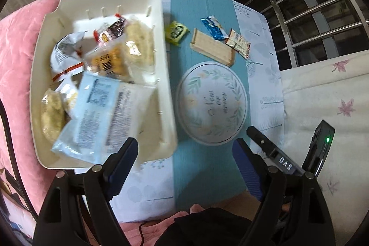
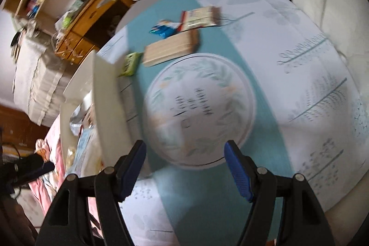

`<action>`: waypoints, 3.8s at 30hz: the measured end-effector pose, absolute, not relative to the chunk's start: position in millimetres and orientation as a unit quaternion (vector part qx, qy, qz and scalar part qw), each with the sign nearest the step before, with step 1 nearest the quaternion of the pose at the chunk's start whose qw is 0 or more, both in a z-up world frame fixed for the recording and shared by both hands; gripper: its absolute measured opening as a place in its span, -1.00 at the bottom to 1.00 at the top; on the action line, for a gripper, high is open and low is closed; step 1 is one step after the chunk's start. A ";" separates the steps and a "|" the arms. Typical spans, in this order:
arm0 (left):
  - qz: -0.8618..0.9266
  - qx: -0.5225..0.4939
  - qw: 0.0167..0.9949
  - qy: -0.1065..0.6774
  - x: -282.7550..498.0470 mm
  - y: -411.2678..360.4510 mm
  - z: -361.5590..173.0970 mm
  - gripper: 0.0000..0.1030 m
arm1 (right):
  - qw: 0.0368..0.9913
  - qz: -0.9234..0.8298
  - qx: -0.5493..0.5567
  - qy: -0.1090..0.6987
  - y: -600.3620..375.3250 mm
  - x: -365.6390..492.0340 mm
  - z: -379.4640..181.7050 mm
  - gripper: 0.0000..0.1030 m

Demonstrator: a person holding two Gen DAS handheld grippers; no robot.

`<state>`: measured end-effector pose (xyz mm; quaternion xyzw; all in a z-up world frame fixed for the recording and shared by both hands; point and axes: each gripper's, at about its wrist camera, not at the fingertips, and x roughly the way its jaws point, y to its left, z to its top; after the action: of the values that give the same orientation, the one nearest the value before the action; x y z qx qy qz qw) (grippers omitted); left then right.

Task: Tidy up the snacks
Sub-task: 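Reach the left tool to the brown paper packet while the right tool reaches the red-white biscuit packet, then grasp the brown paper packet with the left tool while the right tool grasps the red-white packet, then drop the brown packet into the tray with the left tool while the right tool drops the red-white packet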

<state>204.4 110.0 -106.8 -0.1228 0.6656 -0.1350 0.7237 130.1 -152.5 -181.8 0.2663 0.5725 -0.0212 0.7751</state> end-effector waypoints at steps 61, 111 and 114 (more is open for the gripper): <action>0.199 -0.312 0.628 0.685 399.0 -27.9 -286.5 0.35 | 0.878 0.134 -0.040 0.457 -183.1 339.8 -266.1 0.38; 0.016 -0.229 0.634 0.739 260.8 6.9 -167.5 0.07 | 0.872 0.173 -0.071 0.453 -192.1 242.9 -154.3 -0.95; -0.009 -0.217 0.660 0.720 247.1 22.4 -141.1 0.07 | 0.871 0.181 -0.074 0.450 -182.1 230.0 -143.6 -0.95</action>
<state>247.1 22.4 -141.1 -0.2169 0.7195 -0.0088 0.6597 230.0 -182.1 -143.6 -0.0736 0.4502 0.1810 0.8713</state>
